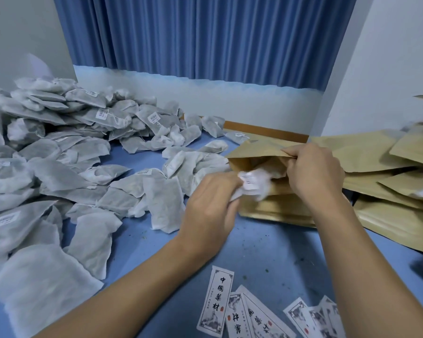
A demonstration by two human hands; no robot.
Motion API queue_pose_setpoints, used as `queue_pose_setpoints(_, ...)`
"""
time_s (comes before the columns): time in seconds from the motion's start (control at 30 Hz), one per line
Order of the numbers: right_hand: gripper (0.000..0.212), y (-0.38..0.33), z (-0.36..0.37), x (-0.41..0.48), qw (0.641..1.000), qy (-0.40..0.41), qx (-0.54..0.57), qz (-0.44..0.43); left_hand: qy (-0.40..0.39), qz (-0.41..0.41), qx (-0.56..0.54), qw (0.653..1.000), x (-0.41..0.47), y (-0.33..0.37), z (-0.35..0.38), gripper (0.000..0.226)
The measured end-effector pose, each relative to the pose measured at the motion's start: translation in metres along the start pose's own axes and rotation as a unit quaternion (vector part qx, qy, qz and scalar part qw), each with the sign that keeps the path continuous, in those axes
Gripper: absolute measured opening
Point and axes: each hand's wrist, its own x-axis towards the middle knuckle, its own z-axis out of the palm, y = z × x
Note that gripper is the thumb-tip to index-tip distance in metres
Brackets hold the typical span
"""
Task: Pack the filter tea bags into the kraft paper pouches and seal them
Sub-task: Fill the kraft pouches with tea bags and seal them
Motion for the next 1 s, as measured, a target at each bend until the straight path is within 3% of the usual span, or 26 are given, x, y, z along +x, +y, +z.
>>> queue_pose_setpoints(0.07,0.038,0.001,0.000,0.000,1.000,0.004,0.013,-0.008,0.022,0.079,0.008,0.997,0.010,0.008,0.013,0.015)
queue_pose_setpoints(0.1,0.038,0.001,0.000,-0.001,1.000,0.002,0.026,-0.012,-0.012,0.080,0.030,0.996,0.019,0.012,0.022,0.017)
queue_pose_setpoints(0.17,0.036,0.000,0.000,-0.001,0.998,-0.007,0.064,-0.020,-0.150,-0.005,0.089,0.985,0.039,0.016,0.051,0.025)
queue_pose_setpoints(0.23,0.033,-0.003,0.000,-0.001,0.996,-0.017,0.080,-0.039,-0.228,-0.117,0.147,0.955,0.062,0.011,0.084,0.028)
queue_pose_setpoints(0.3,0.032,-0.003,0.002,0.000,0.996,-0.017,0.064,-0.051,-0.283,-0.204,0.116,0.930,0.084,-0.001,0.111,0.035)
queue_pose_setpoints(0.37,0.031,-0.001,0.005,0.001,0.998,-0.016,0.052,-0.035,-0.337,-0.216,0.067,0.914,0.095,-0.010,0.126,0.041)
queue_pose_setpoints(0.53,0.034,0.007,0.007,0.002,0.999,-0.008,0.037,-0.003,-0.243,-0.101,0.048,0.963,0.064,-0.004,0.119,0.023)
queue_pose_setpoints(0.63,0.041,0.006,0.008,0.002,1.000,0.013,0.013,-0.003,-0.053,0.061,0.033,0.996,0.036,-0.010,0.087,0.020)
queue_pose_setpoints(0.67,0.041,0.007,0.007,0.002,1.000,0.021,0.010,-0.002,0.023,0.079,0.020,0.996,0.030,-0.013,0.077,0.017)
queue_pose_setpoints(0.73,0.040,0.008,0.007,0.003,1.000,0.029,0.009,0.000,0.092,0.007,0.038,0.995,0.021,-0.024,0.057,0.013)
queue_pose_setpoints(0.8,0.038,0.008,0.006,0.003,0.999,0.030,0.011,-0.005,0.009,-0.122,0.107,0.987,0.013,-0.037,0.044,0.022)
queue_pose_setpoints(0.87,0.036,0.007,0.004,0.002,0.999,0.030,0.014,-0.007,-0.172,-0.213,0.202,0.940,0.005,-0.053,0.038,0.041)
queue_pose_setpoints(0.9,0.035,0.007,0.003,0.001,1.000,0.028,0.011,-0.008,-0.221,-0.229,0.216,0.923,0.001,-0.057,0.037,0.040)
queue_pose_setpoints(0.93,0.035,0.006,0.003,0.001,1.000,0.026,0.008,-0.009,-0.229,-0.229,0.217,0.921,0.000,-0.057,0.036,0.032)
queue_pose_setpoints(1.0,0.035,0.006,0.003,0.000,1.000,0.023,0.003,-0.012,-0.169,-0.247,0.192,0.935,0.002,-0.047,0.030,0.021)
